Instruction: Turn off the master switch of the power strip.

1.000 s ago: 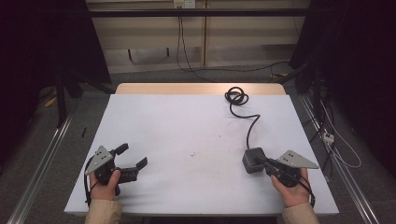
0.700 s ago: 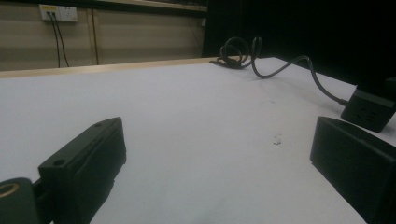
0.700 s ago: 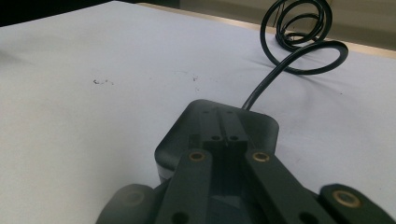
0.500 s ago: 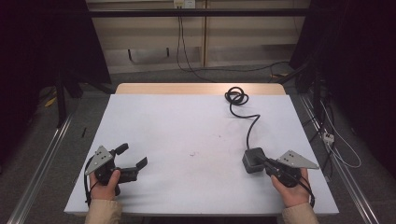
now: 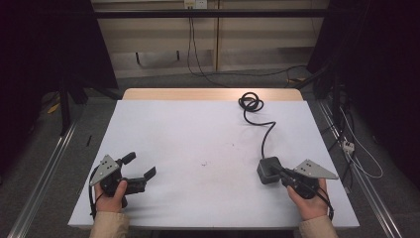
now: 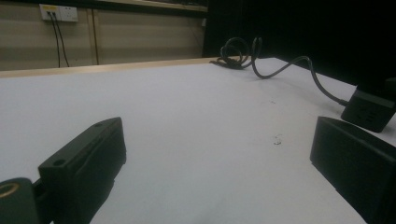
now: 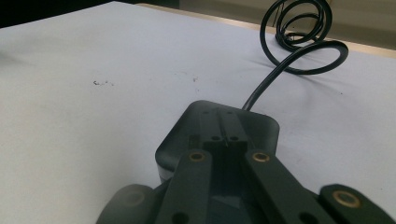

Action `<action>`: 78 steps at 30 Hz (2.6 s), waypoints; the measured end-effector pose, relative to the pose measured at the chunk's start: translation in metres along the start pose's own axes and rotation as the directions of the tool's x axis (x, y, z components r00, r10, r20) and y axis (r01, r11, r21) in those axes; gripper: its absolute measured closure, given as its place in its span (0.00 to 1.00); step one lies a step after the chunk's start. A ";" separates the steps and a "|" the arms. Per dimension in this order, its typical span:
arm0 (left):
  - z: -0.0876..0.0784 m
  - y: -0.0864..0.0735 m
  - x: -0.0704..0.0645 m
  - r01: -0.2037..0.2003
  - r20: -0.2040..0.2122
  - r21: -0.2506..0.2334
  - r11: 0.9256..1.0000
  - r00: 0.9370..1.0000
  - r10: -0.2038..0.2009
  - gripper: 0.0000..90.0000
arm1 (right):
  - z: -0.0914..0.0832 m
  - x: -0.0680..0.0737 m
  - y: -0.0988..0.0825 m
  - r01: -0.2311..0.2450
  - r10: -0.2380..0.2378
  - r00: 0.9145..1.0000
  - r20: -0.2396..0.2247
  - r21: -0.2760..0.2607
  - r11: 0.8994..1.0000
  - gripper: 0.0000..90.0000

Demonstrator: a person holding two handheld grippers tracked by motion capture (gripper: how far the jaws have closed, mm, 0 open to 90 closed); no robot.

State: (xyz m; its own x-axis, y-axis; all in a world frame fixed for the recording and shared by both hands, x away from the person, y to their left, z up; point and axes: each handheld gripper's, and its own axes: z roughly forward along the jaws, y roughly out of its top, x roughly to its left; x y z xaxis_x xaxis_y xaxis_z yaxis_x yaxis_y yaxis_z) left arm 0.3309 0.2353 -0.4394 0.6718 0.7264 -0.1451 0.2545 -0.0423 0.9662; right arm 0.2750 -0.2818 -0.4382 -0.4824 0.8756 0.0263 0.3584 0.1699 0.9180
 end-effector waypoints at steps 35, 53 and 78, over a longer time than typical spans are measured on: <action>-0.001 0.000 0.001 0.002 -0.002 -0.002 1.000 1.000 -0.002 0.03 | 0.000 0.000 0.003 -0.018 0.017 1.000 -0.024 -0.035 0.999 1.00; -0.002 0.000 0.001 0.005 -0.006 -0.003 1.000 1.000 -0.005 0.03 | 0.001 0.000 0.007 -0.055 0.052 0.997 -0.051 -0.048 0.997 0.84; -0.002 0.000 0.001 0.005 -0.003 0.000 1.000 1.000 -0.005 0.03 | 0.002 -0.002 0.011 -0.087 0.085 0.993 -0.081 -0.018 0.996 0.22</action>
State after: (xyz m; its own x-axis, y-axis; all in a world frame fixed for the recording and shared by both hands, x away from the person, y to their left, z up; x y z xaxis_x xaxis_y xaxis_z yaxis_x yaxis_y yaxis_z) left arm 0.3302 0.2376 -0.4394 0.6686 0.7285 -0.1495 0.2582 -0.0388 0.9653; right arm 0.2817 -0.2805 -0.4292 -0.5136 0.8472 0.1362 0.3845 0.0854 0.9192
